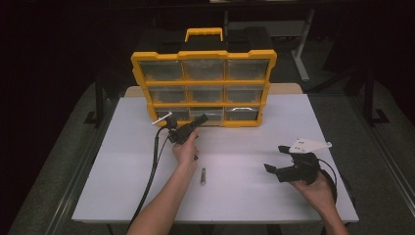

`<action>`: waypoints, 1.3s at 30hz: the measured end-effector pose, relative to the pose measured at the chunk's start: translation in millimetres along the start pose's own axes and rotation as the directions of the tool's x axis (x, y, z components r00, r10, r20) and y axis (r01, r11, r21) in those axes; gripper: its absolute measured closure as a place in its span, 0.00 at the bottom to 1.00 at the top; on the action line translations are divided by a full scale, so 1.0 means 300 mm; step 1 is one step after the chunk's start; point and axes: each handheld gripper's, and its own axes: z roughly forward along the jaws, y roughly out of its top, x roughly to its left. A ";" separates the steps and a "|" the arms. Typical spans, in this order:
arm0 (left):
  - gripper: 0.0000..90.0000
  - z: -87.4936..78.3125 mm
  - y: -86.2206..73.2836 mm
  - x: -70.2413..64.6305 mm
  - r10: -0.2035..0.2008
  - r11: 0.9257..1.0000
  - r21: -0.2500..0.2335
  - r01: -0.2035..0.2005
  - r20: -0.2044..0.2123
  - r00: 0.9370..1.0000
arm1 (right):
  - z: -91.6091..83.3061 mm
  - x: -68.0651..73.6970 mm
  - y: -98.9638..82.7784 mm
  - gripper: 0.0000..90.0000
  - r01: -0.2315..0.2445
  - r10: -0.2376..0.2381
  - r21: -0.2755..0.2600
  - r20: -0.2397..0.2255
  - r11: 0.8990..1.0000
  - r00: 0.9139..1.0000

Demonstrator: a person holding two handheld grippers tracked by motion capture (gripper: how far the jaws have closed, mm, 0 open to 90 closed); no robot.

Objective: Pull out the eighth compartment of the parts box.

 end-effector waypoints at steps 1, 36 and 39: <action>0.88 -0.004 -0.003 -0.003 -0.001 1.000 0.003 0.001 -0.002 1.000 | 0.000 -0.001 0.000 0.16 -0.001 0.001 -0.001 -0.001 1.000 1.000; 0.47 -0.078 0.067 -0.215 0.703 0.589 0.429 -0.684 0.144 0.696 | 0.006 0.016 0.003 0.15 0.015 -0.015 0.009 -0.005 1.000 1.000; 0.46 -0.073 0.085 -0.237 0.740 0.521 0.455 -0.722 0.182 0.648 | 0.005 0.016 0.002 0.16 0.016 -0.016 0.010 -0.006 1.000 1.000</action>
